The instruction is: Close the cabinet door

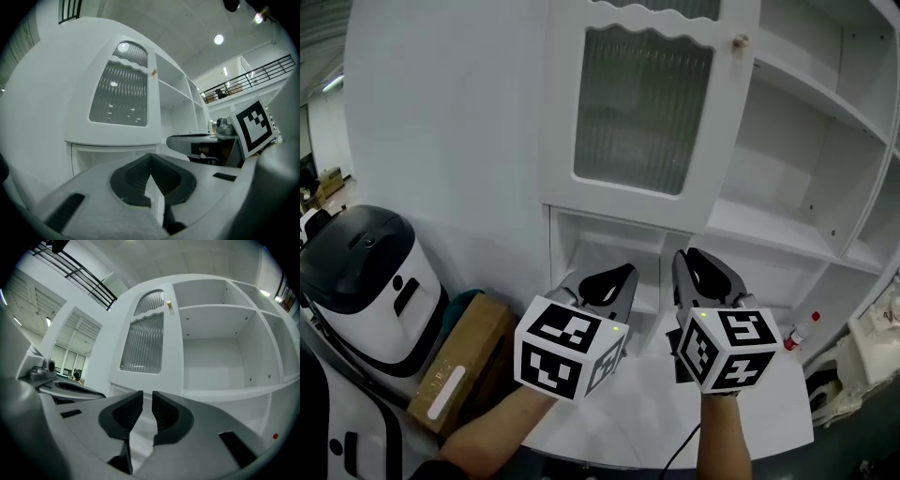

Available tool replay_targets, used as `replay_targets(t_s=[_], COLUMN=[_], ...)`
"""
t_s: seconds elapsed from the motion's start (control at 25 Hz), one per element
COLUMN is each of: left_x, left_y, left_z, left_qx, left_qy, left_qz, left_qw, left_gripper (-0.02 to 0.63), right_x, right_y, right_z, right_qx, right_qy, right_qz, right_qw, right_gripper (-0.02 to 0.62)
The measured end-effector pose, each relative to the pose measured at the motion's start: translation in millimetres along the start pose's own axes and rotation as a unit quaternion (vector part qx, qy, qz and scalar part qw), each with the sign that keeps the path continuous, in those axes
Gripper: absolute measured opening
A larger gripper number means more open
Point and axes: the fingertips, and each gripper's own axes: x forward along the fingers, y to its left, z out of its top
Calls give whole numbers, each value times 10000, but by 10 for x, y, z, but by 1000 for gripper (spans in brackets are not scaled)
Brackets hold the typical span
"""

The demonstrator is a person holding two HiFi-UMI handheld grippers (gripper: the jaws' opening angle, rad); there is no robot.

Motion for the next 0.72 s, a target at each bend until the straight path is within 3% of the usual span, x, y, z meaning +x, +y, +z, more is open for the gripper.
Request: replay_targets(t_s=[0.72], left_x=[-609], left_y=[169], left_z=[-39], left_qx=[88], left_qy=[-20], left_qz=[-61], left_qw=[9999], left_gripper=[11], right_x=[-313], right_y=[1032], right_z=[-94], right_qx=[80], right_qy=[138], right_qz=[261], right_qw=[9995], right_gripper=[35])
